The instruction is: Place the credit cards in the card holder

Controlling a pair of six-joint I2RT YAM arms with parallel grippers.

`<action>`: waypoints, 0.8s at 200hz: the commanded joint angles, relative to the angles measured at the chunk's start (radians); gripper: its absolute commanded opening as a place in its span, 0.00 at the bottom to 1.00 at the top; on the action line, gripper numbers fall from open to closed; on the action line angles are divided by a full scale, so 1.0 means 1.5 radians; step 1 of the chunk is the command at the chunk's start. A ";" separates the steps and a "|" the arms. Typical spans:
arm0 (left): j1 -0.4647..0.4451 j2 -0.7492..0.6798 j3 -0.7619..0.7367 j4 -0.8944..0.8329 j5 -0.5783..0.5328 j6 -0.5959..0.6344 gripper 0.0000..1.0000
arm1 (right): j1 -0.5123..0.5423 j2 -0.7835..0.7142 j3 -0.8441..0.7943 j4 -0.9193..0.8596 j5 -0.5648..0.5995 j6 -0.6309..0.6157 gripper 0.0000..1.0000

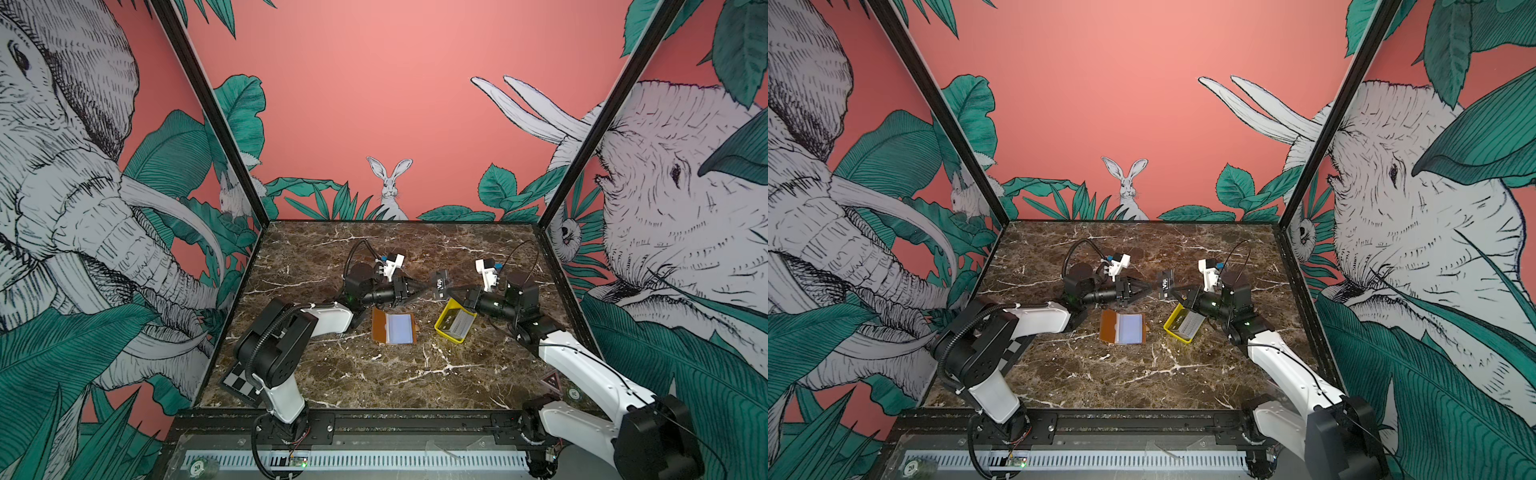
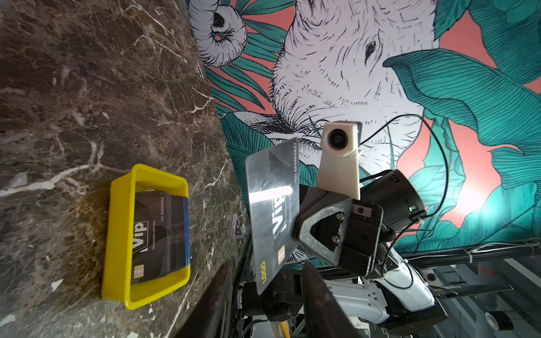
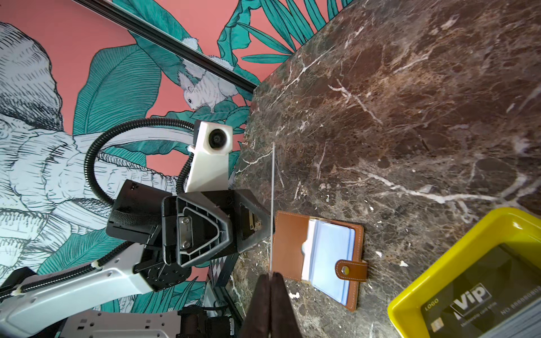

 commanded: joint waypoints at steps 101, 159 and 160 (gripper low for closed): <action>0.005 0.029 0.027 0.129 0.025 -0.087 0.30 | -0.002 0.054 -0.022 0.202 -0.071 0.100 0.00; 0.005 0.033 0.028 0.155 0.016 -0.102 0.18 | -0.001 0.065 -0.042 0.218 -0.073 0.108 0.00; 0.005 0.034 0.028 0.155 0.016 -0.101 0.18 | -0.001 0.065 -0.042 0.218 -0.073 0.108 0.00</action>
